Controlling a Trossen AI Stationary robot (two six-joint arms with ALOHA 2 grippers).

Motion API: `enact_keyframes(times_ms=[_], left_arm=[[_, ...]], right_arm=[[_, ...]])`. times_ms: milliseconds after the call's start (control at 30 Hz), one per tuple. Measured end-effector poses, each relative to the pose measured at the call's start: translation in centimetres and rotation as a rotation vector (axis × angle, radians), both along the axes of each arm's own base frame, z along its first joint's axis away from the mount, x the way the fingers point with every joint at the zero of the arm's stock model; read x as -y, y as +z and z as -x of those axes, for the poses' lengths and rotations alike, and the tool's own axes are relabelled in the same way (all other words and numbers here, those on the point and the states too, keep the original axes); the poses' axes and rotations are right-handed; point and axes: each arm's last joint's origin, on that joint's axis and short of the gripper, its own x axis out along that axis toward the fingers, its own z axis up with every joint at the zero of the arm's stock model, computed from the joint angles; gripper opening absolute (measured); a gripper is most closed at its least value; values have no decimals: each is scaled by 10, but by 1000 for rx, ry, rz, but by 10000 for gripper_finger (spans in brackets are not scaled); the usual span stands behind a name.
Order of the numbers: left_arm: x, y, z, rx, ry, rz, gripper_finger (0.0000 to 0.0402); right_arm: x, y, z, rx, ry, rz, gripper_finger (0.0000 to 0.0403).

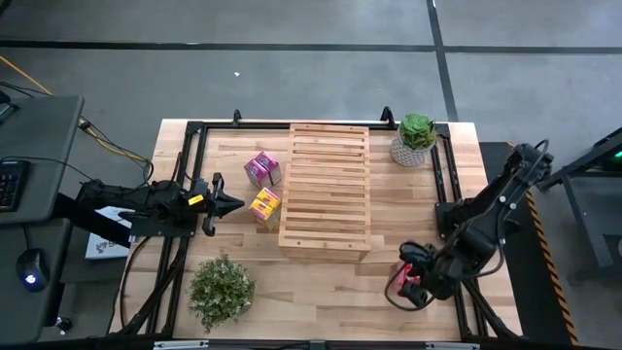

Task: Stack cereal on shelf
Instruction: Put the right red cereal box on the shelf

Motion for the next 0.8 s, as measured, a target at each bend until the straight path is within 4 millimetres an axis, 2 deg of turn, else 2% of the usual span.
enact_keyframes(times_ms=[467,800], left_arm=[[0,0,0,0,0,0,3],[0,0,0,0,0,0,3]], right_arm=[[-10,-21,-9,-96,21,51,336],[-2,-25,-20,-56,8,137,336]])
